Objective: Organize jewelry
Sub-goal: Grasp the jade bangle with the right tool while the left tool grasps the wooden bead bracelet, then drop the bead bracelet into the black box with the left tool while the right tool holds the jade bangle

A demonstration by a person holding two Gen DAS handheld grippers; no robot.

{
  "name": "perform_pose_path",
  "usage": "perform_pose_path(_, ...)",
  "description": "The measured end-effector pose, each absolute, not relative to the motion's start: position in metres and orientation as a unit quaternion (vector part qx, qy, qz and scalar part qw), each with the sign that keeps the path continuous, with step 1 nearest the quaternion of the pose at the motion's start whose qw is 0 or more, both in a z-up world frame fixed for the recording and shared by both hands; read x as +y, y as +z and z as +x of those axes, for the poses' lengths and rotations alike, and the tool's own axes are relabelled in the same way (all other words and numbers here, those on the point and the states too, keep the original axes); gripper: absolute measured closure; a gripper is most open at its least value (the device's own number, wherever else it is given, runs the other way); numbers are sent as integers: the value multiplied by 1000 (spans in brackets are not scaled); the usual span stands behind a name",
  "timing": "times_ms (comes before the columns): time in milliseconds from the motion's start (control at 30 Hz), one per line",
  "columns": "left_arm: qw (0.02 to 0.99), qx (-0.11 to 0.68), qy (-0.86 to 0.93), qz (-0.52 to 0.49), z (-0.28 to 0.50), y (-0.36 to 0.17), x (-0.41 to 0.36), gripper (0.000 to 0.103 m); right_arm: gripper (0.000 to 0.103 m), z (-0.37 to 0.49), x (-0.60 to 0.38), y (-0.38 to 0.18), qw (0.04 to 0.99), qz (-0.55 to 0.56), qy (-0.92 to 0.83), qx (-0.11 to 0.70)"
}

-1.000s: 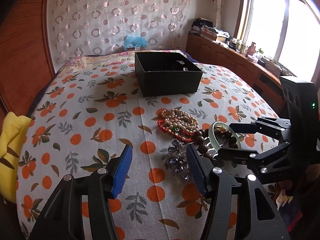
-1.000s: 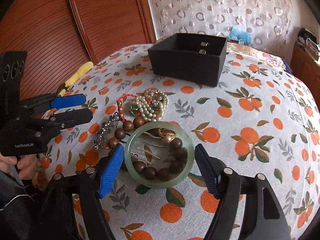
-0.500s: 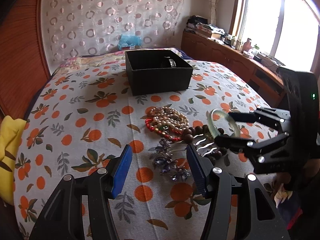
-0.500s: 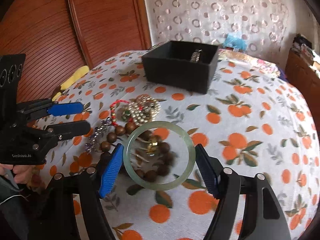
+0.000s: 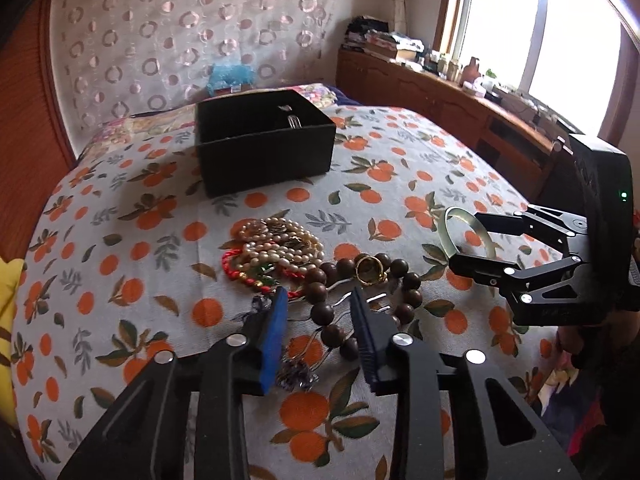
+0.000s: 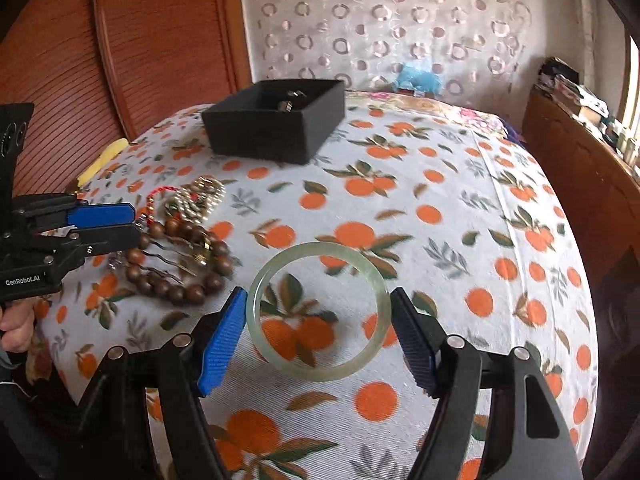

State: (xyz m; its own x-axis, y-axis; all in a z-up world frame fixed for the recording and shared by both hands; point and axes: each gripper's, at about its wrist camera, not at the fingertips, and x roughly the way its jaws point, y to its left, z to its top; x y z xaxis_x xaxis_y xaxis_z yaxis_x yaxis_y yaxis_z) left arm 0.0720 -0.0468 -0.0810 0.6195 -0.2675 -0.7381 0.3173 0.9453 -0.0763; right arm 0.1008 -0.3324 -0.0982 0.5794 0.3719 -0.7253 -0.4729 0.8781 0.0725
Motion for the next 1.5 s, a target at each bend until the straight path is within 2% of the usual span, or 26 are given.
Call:
perform_pose_path(367, 892, 424, -149, 45, 82, -92, -59, 77, 28, 98, -335, -98, 888, -58, 244, 386)
perform_pose_path(467, 894, 421, -146, 51, 83, -91, -60, 90, 28, 98, -335, -98, 888, -59, 244, 386)
perform_pose_path(767, 904, 389, -169, 46, 79, -74, -63, 91, 28, 98, -335, -98, 888, -59, 243, 386)
perform_pose_path(1500, 932, 307, -189, 35, 101, 14, -59, 91, 28, 116, -323, -68, 896, -74, 252, 359)
